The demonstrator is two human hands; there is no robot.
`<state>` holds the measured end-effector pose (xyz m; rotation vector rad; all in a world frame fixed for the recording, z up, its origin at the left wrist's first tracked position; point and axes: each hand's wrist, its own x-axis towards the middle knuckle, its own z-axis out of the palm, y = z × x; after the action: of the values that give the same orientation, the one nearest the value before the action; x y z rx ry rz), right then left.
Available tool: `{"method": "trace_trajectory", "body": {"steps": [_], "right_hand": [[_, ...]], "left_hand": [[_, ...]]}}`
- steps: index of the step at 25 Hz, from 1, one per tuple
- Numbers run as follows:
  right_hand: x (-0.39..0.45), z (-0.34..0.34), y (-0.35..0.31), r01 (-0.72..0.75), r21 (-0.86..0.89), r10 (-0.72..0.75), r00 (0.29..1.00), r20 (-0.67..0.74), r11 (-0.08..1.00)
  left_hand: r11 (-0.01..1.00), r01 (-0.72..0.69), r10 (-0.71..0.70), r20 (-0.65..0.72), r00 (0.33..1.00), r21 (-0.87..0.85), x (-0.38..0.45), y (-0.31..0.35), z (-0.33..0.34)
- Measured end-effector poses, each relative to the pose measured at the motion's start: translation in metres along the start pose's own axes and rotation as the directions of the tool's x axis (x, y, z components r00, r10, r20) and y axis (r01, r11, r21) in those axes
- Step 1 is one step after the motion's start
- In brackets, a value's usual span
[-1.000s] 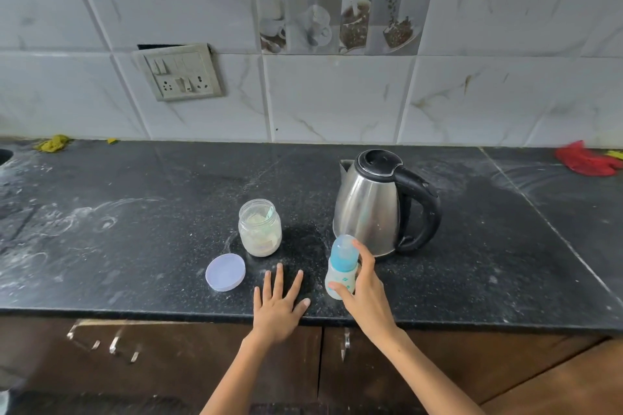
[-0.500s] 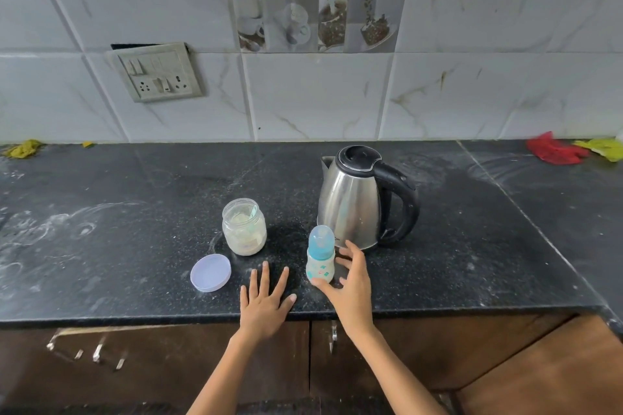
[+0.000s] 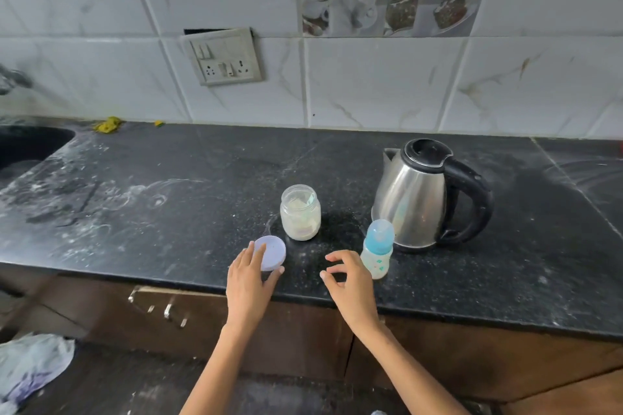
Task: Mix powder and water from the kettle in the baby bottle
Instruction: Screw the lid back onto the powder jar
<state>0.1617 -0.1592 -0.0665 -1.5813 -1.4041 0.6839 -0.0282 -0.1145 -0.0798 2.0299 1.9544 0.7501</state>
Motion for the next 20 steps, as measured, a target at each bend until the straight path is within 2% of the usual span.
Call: {"method": "trace_trajectory", "body": {"steps": [2, 5, 7, 10, 12, 14, 16, 18, 20], "right_hand": [[0.011, 0.01, -0.005, 0.017, -0.028, -0.016, 0.999, 0.03, 0.999], [0.029, 0.021, -0.012, 0.008, -0.093, -0.003, 0.999, 0.054, 0.996], [0.037, 0.024, -0.014, -0.023, -0.114, 0.032, 0.996, 0.083, 0.993], [0.046, 0.026, -0.018, -0.135, -0.093, 0.145, 0.984, 0.108, 0.986], [0.05, 0.024, -0.026, -0.299, 0.003, 0.293, 0.936, 0.197, 0.954], [0.053, 0.019, -0.039, -0.509, 0.17, 0.41, 0.816, 0.408, 0.844], [0.057, 0.015, -0.048, -0.644, 0.314, 0.397, 0.713, 0.578, 0.698], [0.06, 0.011, -0.054, -0.686, 0.439, 0.348, 0.696, 0.628, 0.581], [0.065, 0.007, -0.059, -0.663, 0.515, 0.346, 0.736, 0.582, 0.543]], "left_hand": [[0.998, 0.063, -0.064, 0.082, 0.995, 0.024, 0.016, -0.011, -0.003], [0.992, 0.051, -0.073, 0.205, 0.976, 0.113, 0.034, -0.016, 0.001], [0.992, 0.045, -0.071, 0.225, 0.972, 0.116, 0.039, -0.015, 0.005], [0.998, 0.06, -0.065, 0.18, 0.982, 0.034, 0.044, -0.012, -0.001], [0.992, 0.012, 0.007, 0.146, 0.989, -0.129, 0.039, -0.006, -0.008], [0.941, -0.028, 0.081, 0.142, 0.987, -0.338, 0.033, 0.006, -0.019], [0.881, -0.063, 0.141, 0.131, 0.981, -0.47, 0.032, 0.019, -0.028], [0.836, -0.106, 0.195, 0.112, 0.974, -0.538, 0.036, 0.029, -0.031], [0.8, -0.124, 0.23, 0.109, 0.967, -0.588, 0.043, 0.032, -0.029]]}}
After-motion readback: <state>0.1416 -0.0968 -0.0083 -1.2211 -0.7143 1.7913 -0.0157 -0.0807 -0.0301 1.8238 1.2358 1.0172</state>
